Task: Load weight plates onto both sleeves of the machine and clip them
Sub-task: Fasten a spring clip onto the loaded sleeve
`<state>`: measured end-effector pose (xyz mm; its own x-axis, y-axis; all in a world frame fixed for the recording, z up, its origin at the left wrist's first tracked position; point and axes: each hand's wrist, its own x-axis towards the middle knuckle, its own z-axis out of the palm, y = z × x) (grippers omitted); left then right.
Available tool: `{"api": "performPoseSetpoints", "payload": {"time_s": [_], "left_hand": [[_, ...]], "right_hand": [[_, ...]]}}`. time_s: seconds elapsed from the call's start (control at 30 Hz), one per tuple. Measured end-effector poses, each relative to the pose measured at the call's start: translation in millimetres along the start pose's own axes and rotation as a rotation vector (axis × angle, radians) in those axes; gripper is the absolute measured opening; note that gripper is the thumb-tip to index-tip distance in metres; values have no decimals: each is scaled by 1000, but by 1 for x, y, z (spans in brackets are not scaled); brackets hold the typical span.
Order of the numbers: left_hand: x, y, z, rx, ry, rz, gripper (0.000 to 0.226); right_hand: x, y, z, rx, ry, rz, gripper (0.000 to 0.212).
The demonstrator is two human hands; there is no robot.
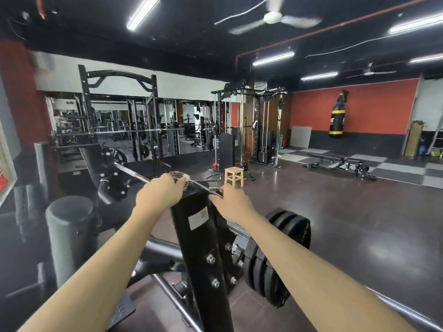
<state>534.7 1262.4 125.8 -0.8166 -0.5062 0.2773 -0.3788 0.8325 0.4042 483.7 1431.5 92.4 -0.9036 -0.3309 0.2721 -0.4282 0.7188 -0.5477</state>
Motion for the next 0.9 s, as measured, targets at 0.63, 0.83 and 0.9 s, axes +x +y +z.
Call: {"api": "performPoseSetpoints", "payload": {"time_s": [0.63,0.83,0.9], "left_hand": [[-137,139,28,-1023,71,220,9],[-221,216,92,-1061,67,130,10],[-250,241,109,-1060,87,105,9]], "right_hand": [[-121,143,-143,-398,134,-349,134],[-175,244,-196,-530,-53,-364,138],[-192,270,-207,-528,-60,-346,137]]}}
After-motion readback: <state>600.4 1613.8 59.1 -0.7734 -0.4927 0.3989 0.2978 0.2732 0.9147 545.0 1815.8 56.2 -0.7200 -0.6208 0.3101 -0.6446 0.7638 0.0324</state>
